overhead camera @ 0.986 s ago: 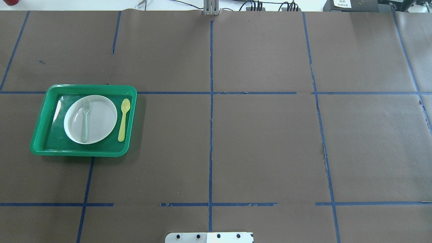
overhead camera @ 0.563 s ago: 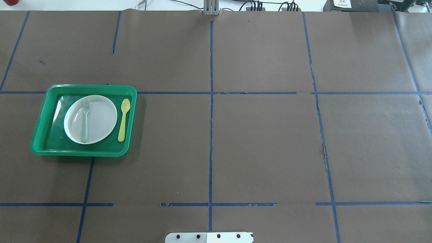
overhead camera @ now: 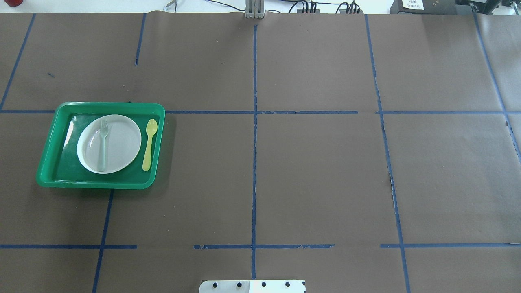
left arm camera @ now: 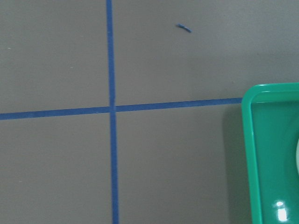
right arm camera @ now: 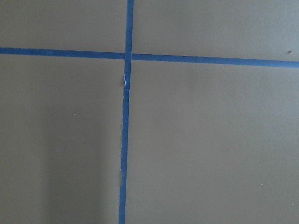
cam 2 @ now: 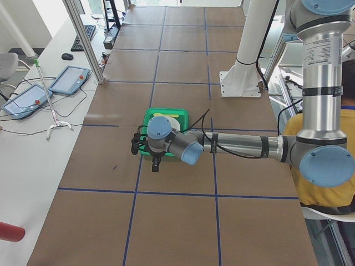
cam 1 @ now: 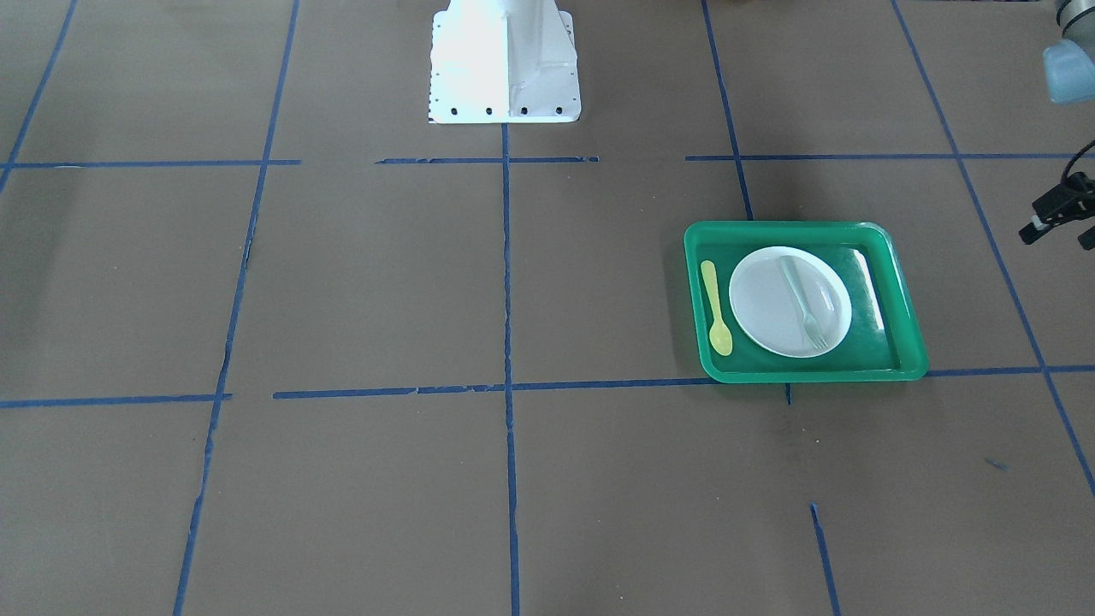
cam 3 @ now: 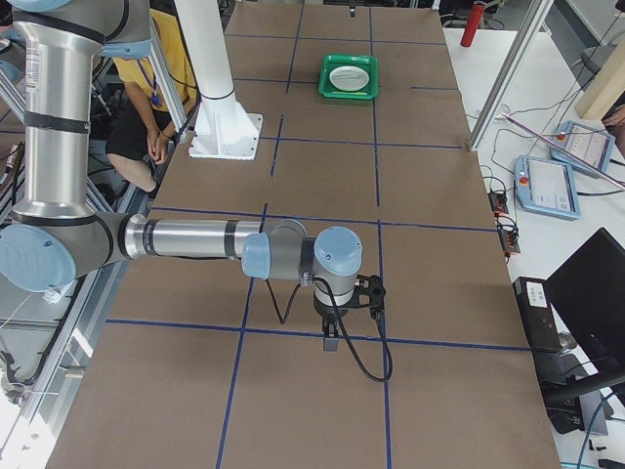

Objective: Place fork
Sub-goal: 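Reach the left gripper over the plate and lower onto the pale green fork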

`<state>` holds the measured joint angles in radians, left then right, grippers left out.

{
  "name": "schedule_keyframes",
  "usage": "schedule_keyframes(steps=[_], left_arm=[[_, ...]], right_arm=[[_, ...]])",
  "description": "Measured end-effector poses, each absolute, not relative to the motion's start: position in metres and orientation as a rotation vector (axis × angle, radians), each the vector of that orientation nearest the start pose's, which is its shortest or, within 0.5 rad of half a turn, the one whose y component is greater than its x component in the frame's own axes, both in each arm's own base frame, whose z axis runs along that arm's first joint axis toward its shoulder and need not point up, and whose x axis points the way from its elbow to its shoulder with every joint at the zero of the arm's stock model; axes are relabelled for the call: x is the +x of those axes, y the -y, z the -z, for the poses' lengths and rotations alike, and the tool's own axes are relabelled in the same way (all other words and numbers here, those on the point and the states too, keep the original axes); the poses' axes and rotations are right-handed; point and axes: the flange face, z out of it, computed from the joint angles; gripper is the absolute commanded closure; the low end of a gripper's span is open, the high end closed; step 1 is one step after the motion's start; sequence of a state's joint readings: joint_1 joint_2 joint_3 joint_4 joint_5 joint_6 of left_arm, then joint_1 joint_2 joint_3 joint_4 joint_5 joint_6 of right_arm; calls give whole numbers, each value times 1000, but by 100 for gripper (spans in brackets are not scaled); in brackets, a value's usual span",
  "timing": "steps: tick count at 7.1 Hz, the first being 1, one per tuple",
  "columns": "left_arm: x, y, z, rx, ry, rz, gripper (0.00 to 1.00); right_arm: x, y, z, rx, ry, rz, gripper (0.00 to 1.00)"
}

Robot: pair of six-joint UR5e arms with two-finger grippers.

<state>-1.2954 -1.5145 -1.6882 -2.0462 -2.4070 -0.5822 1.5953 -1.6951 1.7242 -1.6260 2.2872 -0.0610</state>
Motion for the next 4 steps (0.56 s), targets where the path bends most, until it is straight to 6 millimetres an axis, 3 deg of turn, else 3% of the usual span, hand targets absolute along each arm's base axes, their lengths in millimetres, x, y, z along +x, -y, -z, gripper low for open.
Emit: schedule_keyframes(steps=[2,3,4], left_arm=[[183,510,-516,47,-950,125,2],[234,514,-501,27,-929,143,2],[271,516,-495,12,-912,154,5]], right_arm=[[79,435,-650,6,716,26,0],[79,435,-651,6,716,26,0],[79,435,-650,6,716,26,0]])
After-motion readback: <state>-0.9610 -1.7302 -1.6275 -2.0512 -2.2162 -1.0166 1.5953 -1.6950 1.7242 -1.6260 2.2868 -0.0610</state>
